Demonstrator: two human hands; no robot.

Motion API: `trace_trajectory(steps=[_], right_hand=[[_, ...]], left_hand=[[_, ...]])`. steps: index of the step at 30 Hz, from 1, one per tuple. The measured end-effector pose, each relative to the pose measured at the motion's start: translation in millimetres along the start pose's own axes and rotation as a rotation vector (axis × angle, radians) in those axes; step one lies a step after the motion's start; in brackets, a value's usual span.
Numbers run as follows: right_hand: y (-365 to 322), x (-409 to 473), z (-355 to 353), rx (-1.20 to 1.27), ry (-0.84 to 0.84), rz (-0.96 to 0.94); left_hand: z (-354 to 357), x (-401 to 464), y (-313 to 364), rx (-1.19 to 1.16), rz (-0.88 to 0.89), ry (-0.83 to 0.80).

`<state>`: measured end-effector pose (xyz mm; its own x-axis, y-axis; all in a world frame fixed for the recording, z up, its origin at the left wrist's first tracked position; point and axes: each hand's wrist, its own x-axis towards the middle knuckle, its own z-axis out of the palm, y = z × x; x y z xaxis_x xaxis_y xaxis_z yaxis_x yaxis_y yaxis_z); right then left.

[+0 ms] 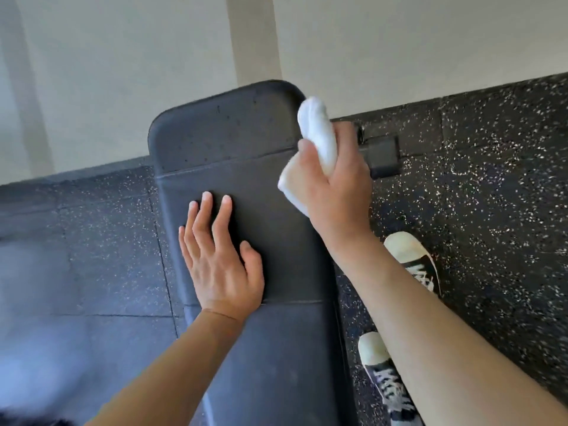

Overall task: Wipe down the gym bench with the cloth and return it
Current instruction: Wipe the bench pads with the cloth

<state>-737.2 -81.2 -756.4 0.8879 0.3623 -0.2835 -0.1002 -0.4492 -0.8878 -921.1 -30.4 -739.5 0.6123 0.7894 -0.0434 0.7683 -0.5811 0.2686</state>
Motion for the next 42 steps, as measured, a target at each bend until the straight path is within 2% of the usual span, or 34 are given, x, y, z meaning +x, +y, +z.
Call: trace_trajectory(steps=[4,8,11,14,18,22,25,28,32,35,42], right_hand=[[20,-49,-15,0.087,-0.022,0.023],[52,-137,-47,0.008,-0.112,-0.006],[64,-170,-61,-0.052,-0.151,0.005],[59,-147,-58,-0.07,-0.163,-0.029],[30,-62,-27,-0.099,-0.061,-0.147],[2,2,1,-0.096,0.003,-0.152],[8,-13,-7,-0.064,-0.013,-0.156],[30,-70,-29,-0.073,-0.084,-0.148],[58,-121,-51,-0.196,-0.198,-0.212],[58,-107,-49,-0.318,-0.192,-0.329],[7,-23,-8,-0.396,-0.033,-0.459]], left_hand=[[2,-2,-1,0.002,0.006,0.015],[2,-4,-2,0.014,0.003,0.02],[1,-4,-1,0.022,0.011,0.023],[2,-3,0,0.019,0.009,0.028],[1,-3,1,0.013,0.008,0.025],[1,-3,0,0.014,0.007,0.015],[0,-2,-1,0.018,0.011,0.007],[-1,-2,0,0.023,0.004,0.0],[-1,0,0,0.044,-0.005,-0.015],[0,0,-1,0.064,-0.013,-0.031],[-1,1,-2,0.074,-0.017,-0.059]])
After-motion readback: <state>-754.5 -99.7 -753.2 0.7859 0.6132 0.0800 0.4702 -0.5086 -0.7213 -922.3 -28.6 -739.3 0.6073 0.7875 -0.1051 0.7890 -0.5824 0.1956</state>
